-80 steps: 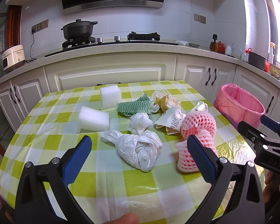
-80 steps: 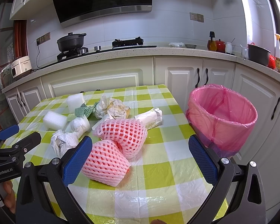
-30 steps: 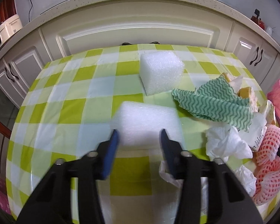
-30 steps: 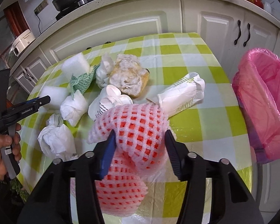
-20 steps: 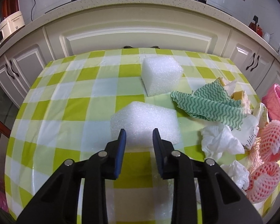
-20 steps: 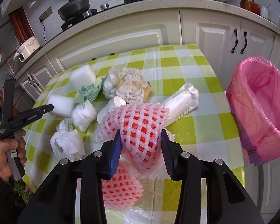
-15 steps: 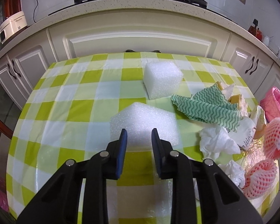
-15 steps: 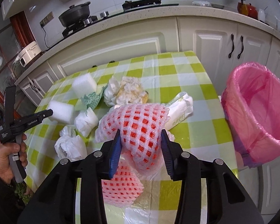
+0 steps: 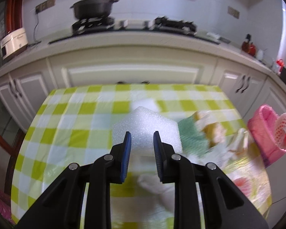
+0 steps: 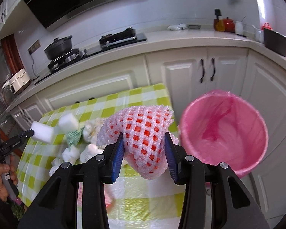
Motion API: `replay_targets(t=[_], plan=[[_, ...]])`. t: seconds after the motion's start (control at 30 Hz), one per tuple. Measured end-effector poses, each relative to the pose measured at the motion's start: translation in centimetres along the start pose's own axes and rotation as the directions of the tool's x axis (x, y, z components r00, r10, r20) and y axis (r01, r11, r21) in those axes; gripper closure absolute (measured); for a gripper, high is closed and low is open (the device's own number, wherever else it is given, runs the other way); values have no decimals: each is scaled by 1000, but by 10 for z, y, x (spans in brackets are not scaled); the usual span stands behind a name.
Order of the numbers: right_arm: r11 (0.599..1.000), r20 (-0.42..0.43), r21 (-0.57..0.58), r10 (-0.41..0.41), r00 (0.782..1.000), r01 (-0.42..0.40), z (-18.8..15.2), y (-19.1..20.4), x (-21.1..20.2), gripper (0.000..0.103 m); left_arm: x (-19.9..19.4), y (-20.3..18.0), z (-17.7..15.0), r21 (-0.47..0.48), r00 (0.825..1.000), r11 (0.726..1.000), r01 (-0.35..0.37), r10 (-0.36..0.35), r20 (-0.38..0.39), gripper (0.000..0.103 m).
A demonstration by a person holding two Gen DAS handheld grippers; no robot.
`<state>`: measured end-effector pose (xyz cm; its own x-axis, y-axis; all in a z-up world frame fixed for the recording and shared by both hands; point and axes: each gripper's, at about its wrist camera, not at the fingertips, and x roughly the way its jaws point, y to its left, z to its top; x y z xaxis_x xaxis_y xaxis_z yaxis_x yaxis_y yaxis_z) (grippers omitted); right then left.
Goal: Collect trash
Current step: 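Carry the pink net to the bin with the right tool while the left grasps foam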
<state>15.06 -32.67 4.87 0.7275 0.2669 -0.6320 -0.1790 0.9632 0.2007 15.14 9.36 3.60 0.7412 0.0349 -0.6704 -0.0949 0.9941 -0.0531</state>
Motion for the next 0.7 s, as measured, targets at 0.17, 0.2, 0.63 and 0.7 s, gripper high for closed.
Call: replay_targets(t=[0.17, 0.2, 0.63, 0.7], plan=[[996, 42, 14, -93, 995, 92, 15, -38, -9, 62, -19, -69, 25, 45, 985, 986, 158, -161, 63, 80], [994, 47, 16, -110, 993, 109, 16, -44, -9, 62, -23, -88, 30, 65, 977, 979, 193, -198, 77, 80], [972, 48, 97, -221, 974, 216, 23, -130, -4, 61, 7, -301, 65, 216, 864, 842, 494, -503, -14, 84], [969, 43, 108, -227, 973, 222, 23, -140, 0, 61, 19, -325, 69, 219, 854, 830, 513, -519, -35, 91]])
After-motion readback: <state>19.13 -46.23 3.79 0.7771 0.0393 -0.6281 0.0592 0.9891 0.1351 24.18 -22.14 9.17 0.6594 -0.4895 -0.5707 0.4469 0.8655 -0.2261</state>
